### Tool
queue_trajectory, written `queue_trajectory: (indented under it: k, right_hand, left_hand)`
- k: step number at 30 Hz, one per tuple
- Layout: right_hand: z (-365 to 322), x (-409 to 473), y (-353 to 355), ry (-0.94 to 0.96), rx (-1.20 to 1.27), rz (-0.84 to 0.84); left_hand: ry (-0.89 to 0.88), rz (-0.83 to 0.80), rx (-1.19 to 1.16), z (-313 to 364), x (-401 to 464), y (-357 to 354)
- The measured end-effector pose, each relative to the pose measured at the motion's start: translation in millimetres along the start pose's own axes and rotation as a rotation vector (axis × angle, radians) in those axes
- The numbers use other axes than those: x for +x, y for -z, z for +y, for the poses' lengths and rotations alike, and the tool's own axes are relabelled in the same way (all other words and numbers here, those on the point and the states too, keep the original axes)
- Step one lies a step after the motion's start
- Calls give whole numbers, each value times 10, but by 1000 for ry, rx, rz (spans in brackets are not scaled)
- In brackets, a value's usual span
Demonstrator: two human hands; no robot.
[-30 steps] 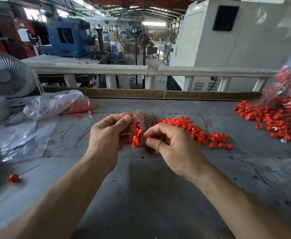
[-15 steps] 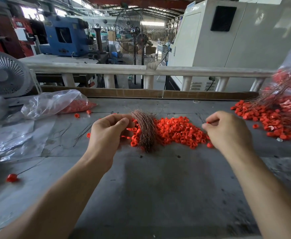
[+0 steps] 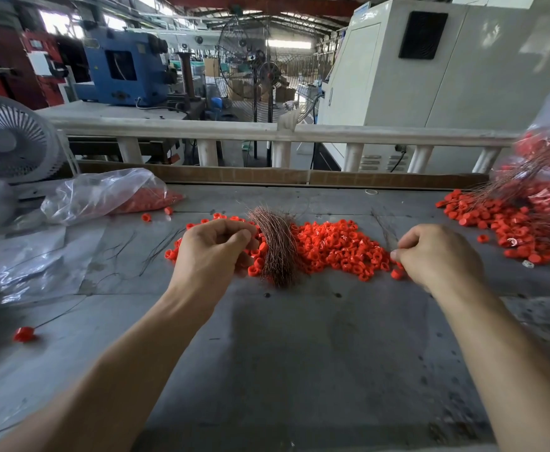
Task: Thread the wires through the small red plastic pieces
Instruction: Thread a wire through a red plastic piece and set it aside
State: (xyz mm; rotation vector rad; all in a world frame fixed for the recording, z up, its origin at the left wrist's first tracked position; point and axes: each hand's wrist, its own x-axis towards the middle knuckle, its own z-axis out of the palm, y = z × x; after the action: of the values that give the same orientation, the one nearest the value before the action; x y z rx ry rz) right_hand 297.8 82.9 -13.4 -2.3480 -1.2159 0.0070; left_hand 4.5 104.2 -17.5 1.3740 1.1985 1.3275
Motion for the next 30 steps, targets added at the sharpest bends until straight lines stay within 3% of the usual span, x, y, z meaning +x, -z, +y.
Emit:
queue_trajectory:
  k: [11,15,20,30]
  right_hand:
    - [-26,-6,-2,74,-47,35]
    - [-147,-75,-62,239,105,92]
    - [-385,-341,-170,543,308,-74]
    - [-725,-713,-314,936,267,-120]
  left_hand:
    - [-17,-15,98,-74,56,48]
    - [-86,-26,303,-119,84,68]
    - [-159,-90,606,-129,51,49]
    - [-150,-227,681,-124,15,29]
